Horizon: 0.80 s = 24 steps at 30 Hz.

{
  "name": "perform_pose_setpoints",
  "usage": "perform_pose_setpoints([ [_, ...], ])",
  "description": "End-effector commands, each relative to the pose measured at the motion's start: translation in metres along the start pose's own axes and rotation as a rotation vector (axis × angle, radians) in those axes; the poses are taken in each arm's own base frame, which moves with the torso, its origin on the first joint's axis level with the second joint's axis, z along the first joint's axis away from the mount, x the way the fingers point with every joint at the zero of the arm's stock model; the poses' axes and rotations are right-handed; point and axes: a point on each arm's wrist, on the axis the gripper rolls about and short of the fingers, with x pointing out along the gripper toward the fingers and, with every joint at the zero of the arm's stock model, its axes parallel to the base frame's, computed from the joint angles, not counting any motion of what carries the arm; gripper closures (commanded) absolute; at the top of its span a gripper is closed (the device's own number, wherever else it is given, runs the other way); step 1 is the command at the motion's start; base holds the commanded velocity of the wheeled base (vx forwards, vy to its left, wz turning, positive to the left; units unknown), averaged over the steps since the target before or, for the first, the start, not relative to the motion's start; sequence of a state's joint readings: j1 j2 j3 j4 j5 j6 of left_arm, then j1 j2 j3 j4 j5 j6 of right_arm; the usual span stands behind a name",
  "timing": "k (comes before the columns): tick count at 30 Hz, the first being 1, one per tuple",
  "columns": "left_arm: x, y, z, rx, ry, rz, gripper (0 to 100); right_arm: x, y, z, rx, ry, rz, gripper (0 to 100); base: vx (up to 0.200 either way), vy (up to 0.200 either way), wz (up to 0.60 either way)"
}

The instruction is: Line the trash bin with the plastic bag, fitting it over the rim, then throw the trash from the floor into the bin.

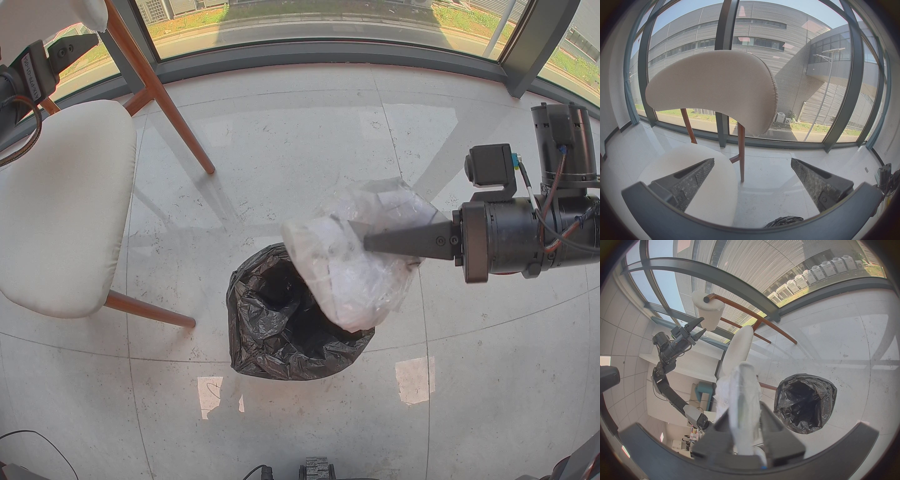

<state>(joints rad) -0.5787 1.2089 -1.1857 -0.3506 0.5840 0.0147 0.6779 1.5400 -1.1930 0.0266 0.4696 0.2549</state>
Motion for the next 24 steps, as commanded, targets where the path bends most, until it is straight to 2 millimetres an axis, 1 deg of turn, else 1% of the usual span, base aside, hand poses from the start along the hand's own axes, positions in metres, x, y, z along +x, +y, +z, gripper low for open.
perform_pose_setpoints([
  [1, -0.003, 0.002, 0.000, 0.007, -0.003, -0.001, 0, 0.004, -0.001, -0.001, 0.002, 0.007, 0.003, 0, 0.000, 0.000, 0.00],
  [6, -0.004, 0.003, 0.000, 0.008, -0.002, 0.004, 0, -0.002, -0.001, 0.003, -0.002, -0.015, -0.005, 0, 0.000, 0.000, 0.00],
  [8, -0.005, 0.004, 0.002, 0.008, -0.006, 0.007, 0, -0.005, 0.002, 0.010, -0.015, -0.045, -0.002, 0, 0.000, 0.000, 0.00],
  [10, -0.006, 0.004, 0.003, 0.006, -0.008, 0.009, 0, -0.015, 0.006, 0.019, -0.031, -0.094, -0.014, 0, 0.000, 0.000, 0.00],
  [14, -0.012, 0.008, 0.008, -0.008, -0.026, 0.011, 0, -0.047, 0.010, 0.034, -0.051, -0.208, -0.094, 0, 0.000, 0.000, 0.00],
  [17, -0.026, 0.018, 0.012, -0.017, -0.040, 0.014, 0, -0.085, 0.016, 0.036, -0.048, -0.303, -0.185, 0, 0.000, 0.000, 0.00],
  [21, -0.051, 0.035, 0.008, -0.016, -0.039, 0.024, 0, -0.129, 0.024, 0.023, -0.019, -0.381, -0.328, 0, 0.000, 0.000, 0.00],
  [22, -0.056, 0.038, 0.006, -0.013, -0.035, 0.031, 0, -0.136, 0.026, 0.020, -0.015, -0.396, -0.359, 0, 0.000, 0.000, 0.00],
  [23, -0.068, 0.046, 0.003, -0.010, -0.026, 0.049, 0, -0.150, 0.031, 0.011, -0.003, -0.421, -0.432, 0, 0.000, 0.000, 0.00],
  [24, -0.074, 0.050, -0.001, -0.007, -0.016, 0.061, 0, -0.158, 0.033, 0.006, 0.003, -0.436, -0.473, 0, 0.000, 0.000, 0.00],
])
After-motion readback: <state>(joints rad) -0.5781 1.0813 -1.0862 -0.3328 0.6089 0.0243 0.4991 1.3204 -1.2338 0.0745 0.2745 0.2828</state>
